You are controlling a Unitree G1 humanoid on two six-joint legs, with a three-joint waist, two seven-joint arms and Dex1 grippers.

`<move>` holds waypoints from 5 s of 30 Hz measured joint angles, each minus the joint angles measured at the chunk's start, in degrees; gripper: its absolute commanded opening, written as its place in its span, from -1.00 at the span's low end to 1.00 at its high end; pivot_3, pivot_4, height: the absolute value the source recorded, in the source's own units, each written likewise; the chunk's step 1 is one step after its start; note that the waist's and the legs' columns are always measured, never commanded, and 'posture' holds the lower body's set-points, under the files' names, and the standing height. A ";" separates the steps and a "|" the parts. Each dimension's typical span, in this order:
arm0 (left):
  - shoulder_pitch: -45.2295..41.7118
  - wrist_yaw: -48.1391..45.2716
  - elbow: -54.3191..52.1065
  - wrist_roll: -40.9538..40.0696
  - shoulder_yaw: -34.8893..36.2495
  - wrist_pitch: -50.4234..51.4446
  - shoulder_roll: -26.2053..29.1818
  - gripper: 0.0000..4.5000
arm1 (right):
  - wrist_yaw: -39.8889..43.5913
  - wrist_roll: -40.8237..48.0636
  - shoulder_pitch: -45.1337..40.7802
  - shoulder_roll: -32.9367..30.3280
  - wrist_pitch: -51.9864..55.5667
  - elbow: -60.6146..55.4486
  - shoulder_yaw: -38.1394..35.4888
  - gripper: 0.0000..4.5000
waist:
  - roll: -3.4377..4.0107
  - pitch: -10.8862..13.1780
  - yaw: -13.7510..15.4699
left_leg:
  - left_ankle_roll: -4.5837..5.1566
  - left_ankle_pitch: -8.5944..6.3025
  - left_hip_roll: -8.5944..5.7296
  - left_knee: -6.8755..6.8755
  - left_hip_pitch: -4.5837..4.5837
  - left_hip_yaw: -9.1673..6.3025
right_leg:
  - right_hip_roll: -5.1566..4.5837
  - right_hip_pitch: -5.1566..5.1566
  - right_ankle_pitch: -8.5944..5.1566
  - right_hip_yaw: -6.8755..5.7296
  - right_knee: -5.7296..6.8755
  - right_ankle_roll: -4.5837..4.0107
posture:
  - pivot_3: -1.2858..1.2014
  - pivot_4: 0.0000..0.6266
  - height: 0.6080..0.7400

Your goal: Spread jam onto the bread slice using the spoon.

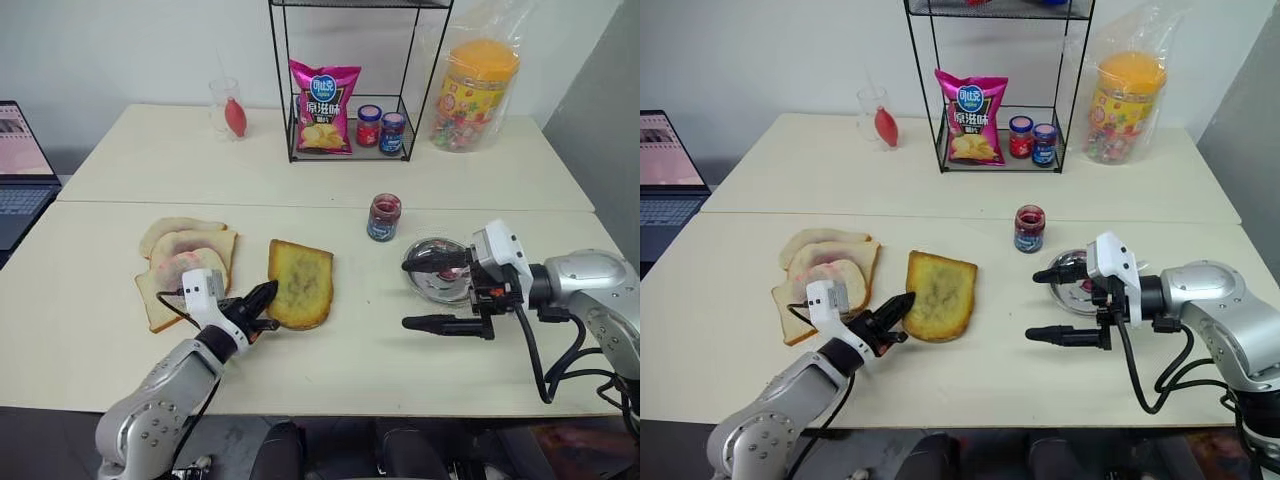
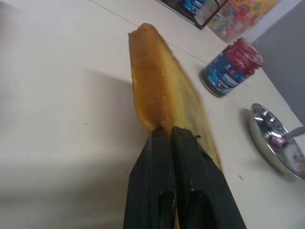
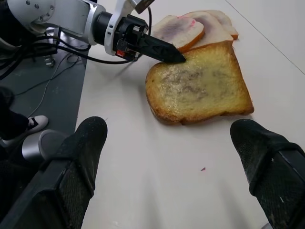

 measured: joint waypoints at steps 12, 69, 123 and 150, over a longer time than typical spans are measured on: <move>-2.49 -4.71 1.70 6.80 -4.97 -1.49 4.19 -0.98 | -0.20 0.25 0.76 -0.08 -0.12 -0.22 -0.04 1.00 | 0.00 0.00 0.04 | 0.00 0.00 0.02 -0.04 -0.06 0.05 | 0.04 -0.06 -0.01 0.03 -0.06 0.00 | 0.03 -0.52 1.00; -24.94 -45.44 3.75 20.56 -19.57 -17.46 22.13 0.99 | -44.62 3.89 12.22 26.74 -1.10 16.81 -27.39 1.00 | 0.21 0.10 -1.27 | 0.01 0.00 0.10 -0.13 -0.05 0.24 | 0.13 -0.12 -0.01 0.21 -0.02 0.00 | 0.03 -0.52 1.00; -20.19 -43.04 5.75 22.78 -11.86 -14.94 23.56 1.00 | -38.79 18.56 -0.01 22.25 9.57 18.96 -26.55 -0.98 | 0.39 0.17 -1.57 | 0.02 0.00 0.13 -0.17 -0.07 0.20 | 0.14 -0.18 -0.01 0.18 -0.02 0.02 | 0.03 -0.52 1.00; -19.07 -40.49 2.92 15.54 -6.98 -8.65 23.65 1.00 | -30.58 -9.92 -27.42 26.89 -15.24 40.02 -1.96 -0.98 | 0.40 0.18 -1.41 | 0.01 -0.02 0.12 -0.18 -0.16 0.23 | 0.08 -0.27 0.17 0.14 -0.05 -0.22 | 0.03 -0.52 1.00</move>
